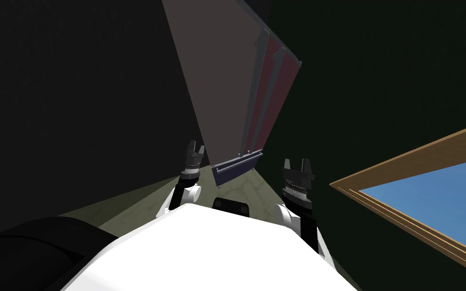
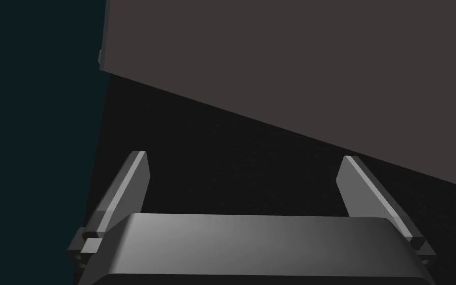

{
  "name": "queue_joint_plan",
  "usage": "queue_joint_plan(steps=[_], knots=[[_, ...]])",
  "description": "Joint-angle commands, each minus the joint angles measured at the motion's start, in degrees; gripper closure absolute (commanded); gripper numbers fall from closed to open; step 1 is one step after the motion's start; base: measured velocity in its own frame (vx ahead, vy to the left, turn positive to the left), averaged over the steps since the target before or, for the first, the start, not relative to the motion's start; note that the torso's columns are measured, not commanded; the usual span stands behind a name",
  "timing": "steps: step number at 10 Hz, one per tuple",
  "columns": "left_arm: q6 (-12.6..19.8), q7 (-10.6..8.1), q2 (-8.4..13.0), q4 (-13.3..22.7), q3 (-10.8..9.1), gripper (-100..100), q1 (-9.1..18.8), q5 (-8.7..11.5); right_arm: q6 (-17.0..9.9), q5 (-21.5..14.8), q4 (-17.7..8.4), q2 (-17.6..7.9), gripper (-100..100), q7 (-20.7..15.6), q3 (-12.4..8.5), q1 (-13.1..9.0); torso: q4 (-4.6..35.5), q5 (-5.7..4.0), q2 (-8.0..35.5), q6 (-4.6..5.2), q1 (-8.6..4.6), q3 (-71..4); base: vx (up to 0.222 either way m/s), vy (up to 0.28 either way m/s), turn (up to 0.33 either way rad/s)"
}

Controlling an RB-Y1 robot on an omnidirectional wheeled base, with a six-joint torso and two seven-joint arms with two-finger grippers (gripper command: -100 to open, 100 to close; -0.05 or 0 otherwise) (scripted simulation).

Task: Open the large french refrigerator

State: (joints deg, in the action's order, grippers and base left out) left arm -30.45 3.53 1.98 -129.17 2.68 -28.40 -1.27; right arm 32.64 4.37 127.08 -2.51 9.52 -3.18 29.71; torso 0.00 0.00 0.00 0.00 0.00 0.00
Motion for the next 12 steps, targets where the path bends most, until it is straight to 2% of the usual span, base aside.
queue_joint_plan(steps=[1, 9, 10, 12], knots=[[0.0, 0.00, 0.0, 0.0, 0.00, 0, 0.0, 0.0, 0.0, 0.0, 0.0, 0.0, 0, 0.0, 0.0, 0.0, 2.3, 0.00, 2.3, 0.00, 0.00, -4.7, 0.000, 0.000, 0.000], [0.0, 0.00, 0.0, 0.0, 0.00, 0, 0.0, 0.0, 0.0, 0.0, 0.0, 0.0, 0, 0.0, 0.0, 0.0, 35.4, 0.00, 35.4, 0.00, 0.00, -70.7, 0.000, 0.000, 0.000], [0.0, 0.06, 1.4, 1.7, 0.03, -100, 0.4, -0.1, 0.0, 0.0, 0.0, 0.0, 0, 0.0, 0.0, 0.0, 39.6, 0.00, 39.6, 0.00, 0.00, -79.2, 0.012, 0.004, -0.010], [0.0, 0.13, 2.4, 3.4, 0.05, -100, 0.7, -0.2, 0.0, 0.0, 0.0, 0.0, 0, 0.0, 0.0, 0.0, 42.0, 0.01, 42.1, 0.00, 0.03, -84.3, 0.012, 0.007, -0.011]])
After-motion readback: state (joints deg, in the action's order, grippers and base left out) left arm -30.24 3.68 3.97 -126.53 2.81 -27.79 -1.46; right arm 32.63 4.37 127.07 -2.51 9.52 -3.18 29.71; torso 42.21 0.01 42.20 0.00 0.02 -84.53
